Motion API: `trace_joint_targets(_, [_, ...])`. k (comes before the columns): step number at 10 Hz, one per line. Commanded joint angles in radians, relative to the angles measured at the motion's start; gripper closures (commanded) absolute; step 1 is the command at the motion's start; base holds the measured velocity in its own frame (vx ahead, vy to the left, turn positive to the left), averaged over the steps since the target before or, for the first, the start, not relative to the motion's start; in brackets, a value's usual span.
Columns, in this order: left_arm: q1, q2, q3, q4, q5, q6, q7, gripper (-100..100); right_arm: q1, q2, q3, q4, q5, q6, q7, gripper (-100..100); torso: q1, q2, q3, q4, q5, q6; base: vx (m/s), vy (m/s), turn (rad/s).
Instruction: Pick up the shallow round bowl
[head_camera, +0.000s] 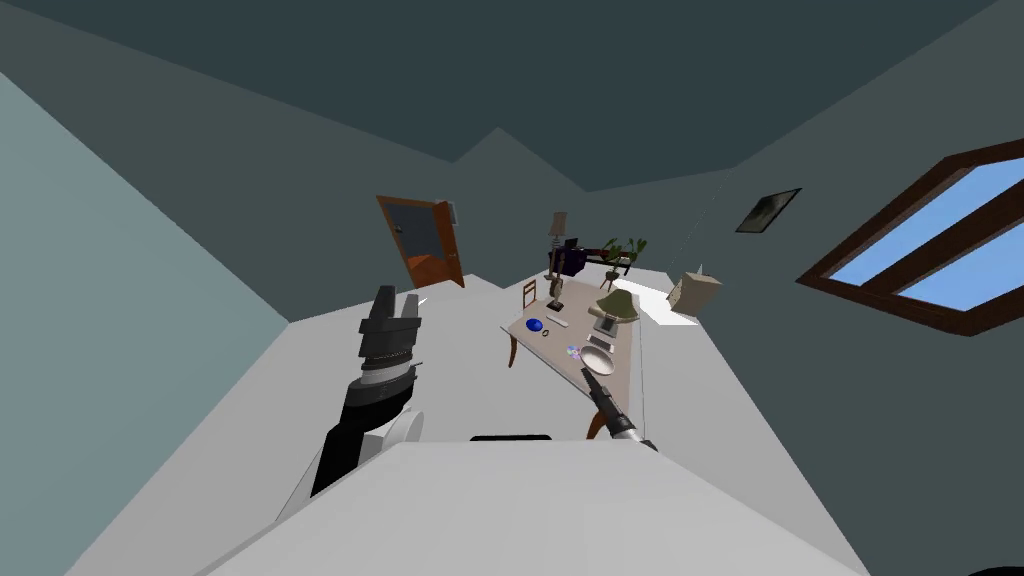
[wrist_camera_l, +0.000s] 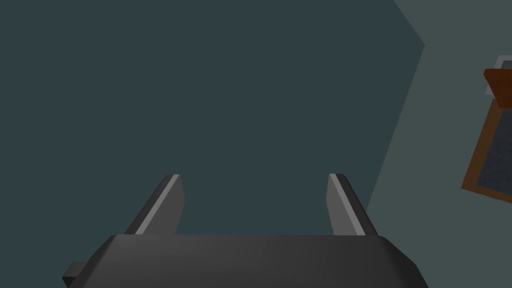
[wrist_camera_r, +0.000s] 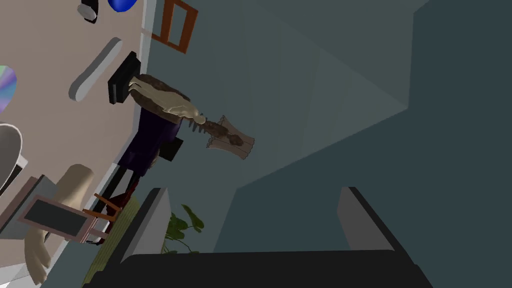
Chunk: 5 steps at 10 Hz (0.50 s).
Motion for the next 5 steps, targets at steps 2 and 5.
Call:
trace_joint_targets(2, [0.0,0.0,0.0,0.0,0.0,0.0,0.0,0,0.031,-0.037,0.002,0.07,0.029,0.039,0.008,-100,0.003,-0.001,-0.001,0.0,0.001,0.0,0.065,0.118,0.18])
trace_joint_targets(5, [0.0,0.0,0.0,0.0,0.0,0.0,0.0,0,0.058,-0.08,0.005,0.156,0.069,0.079,0.025,-100,-0.001,-0.001,-0.001,0.0,0.0,0.0,0.065,0.07,0.153])
